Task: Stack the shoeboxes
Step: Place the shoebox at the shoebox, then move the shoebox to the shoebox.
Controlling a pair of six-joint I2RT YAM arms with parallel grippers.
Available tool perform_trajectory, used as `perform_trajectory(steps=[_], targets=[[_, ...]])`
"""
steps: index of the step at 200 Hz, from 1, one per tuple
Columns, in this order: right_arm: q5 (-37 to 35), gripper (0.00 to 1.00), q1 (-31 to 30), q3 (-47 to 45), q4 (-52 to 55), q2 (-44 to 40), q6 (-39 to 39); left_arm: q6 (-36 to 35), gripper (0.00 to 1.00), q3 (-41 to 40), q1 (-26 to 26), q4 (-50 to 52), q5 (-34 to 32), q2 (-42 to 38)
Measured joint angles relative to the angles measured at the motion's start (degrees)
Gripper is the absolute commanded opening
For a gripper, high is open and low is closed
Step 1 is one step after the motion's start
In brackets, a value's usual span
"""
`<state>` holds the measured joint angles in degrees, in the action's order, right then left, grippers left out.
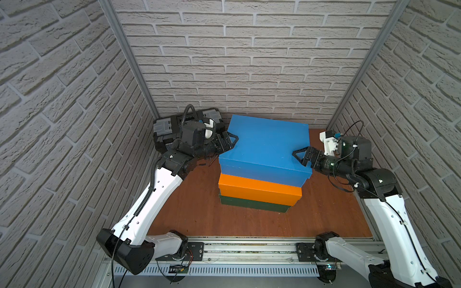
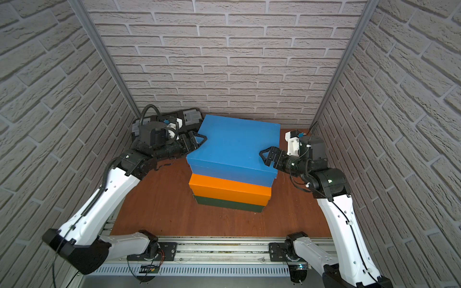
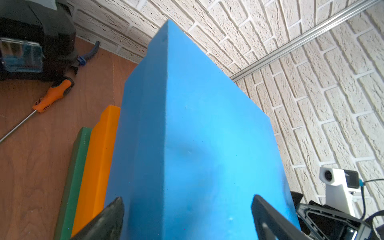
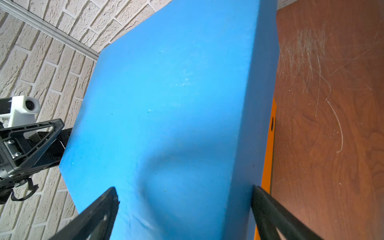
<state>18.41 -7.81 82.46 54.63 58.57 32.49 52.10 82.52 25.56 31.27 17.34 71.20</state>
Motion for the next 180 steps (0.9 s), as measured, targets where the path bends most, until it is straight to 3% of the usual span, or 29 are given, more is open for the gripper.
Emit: perform_trajectory(steps=[48,76,118,180], targets=[[0.9,1.0,4.2,0.3,0.5,1.5,-2.9,-2.6,0.95,0.3,-5.0,0.6,2.1,-0.1],[1.9,1.0,5.6,1.2,0.1,4.2,-3.4,-5.1,0.92,4.4,-6.4,1.6,2.9,2.9],[3.8,0.95,5.8,4.8,-3.1,9.5,-3.6,-7.8,0.88,11.1,-6.5,1.9,4.2,10.1],[8.2,0.8,5.8,3.3,-6.4,11.9,-2.6,-10.3,0.79,11.6,-2.8,3.6,4.8,13.1]])
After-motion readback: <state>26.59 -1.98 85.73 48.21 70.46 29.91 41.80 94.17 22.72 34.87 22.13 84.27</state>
